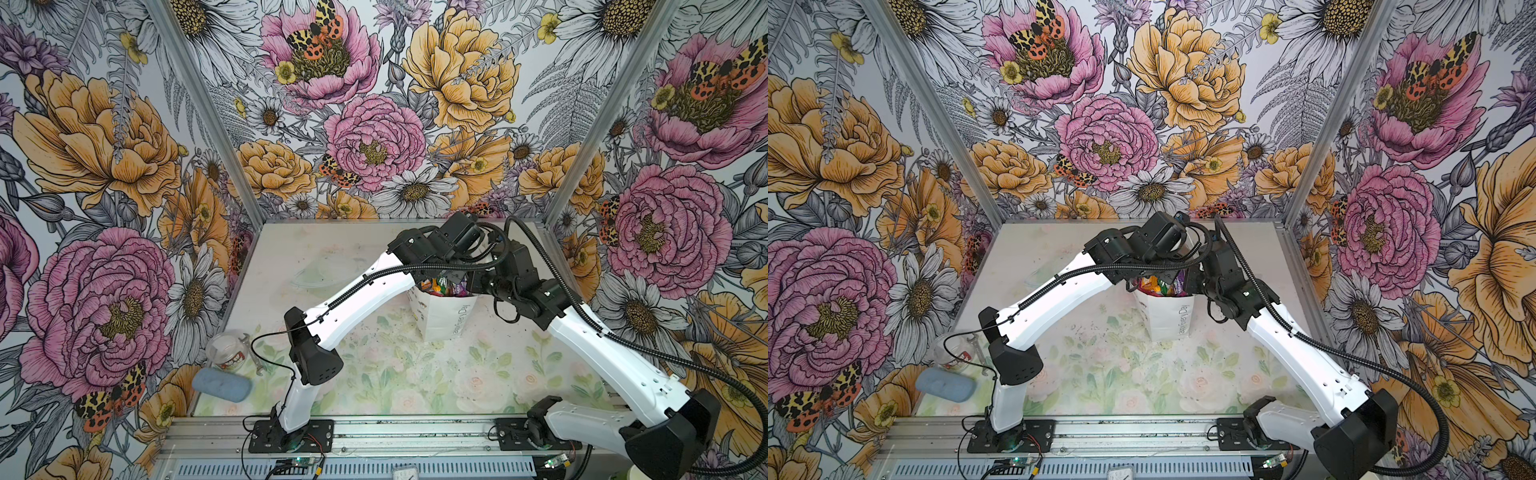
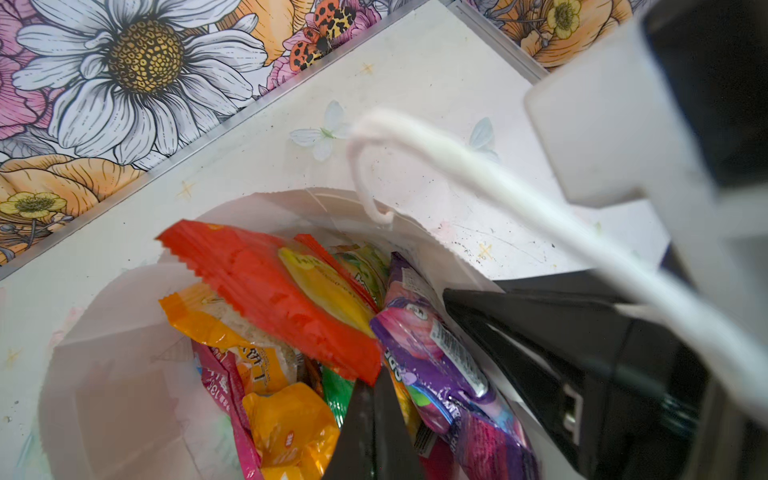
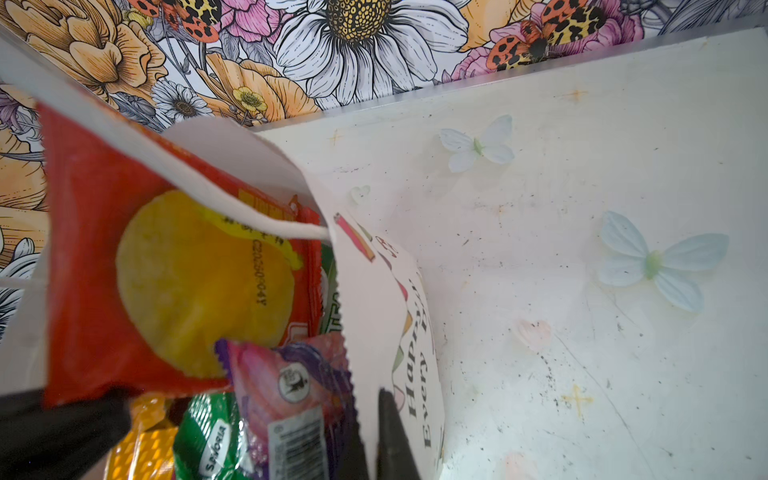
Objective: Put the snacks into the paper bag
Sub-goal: 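Lower the red packet into the paper bag and open the left gripper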
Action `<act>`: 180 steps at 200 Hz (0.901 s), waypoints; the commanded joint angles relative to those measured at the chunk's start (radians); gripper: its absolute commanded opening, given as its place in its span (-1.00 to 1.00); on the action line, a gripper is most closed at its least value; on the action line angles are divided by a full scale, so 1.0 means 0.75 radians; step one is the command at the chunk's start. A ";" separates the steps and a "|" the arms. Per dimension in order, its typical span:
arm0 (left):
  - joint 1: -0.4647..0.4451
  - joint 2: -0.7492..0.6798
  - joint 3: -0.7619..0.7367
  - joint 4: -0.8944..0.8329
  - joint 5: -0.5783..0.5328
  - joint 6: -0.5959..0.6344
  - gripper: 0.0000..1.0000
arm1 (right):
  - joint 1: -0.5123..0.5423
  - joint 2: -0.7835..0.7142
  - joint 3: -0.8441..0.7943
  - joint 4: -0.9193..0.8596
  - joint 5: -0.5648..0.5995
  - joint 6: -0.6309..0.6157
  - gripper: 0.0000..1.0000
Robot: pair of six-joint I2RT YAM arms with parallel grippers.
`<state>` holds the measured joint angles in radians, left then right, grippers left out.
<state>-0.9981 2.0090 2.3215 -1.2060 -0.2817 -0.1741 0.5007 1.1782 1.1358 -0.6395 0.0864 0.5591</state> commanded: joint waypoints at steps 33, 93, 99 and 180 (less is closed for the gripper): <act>0.103 -0.015 -0.141 0.013 0.219 -0.061 -1.00 | 0.013 -0.053 0.009 0.063 0.021 -0.003 -1.00; 0.132 0.011 -0.156 0.021 0.256 -0.094 -1.00 | 0.012 -0.076 -0.001 0.063 0.030 0.001 -1.00; 0.132 0.005 -0.158 0.026 0.251 -0.095 -1.00 | 0.012 -0.074 -0.003 0.063 0.032 0.001 -1.00; 0.080 -0.201 -0.226 0.105 0.149 -0.162 -0.02 | 0.013 -0.070 -0.001 0.063 0.038 0.003 -1.00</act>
<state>-0.9203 1.9659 2.1681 -1.1561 -0.1184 -0.2676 0.5011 1.1652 1.1305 -0.6453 0.0978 0.5594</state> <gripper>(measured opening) 0.440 0.047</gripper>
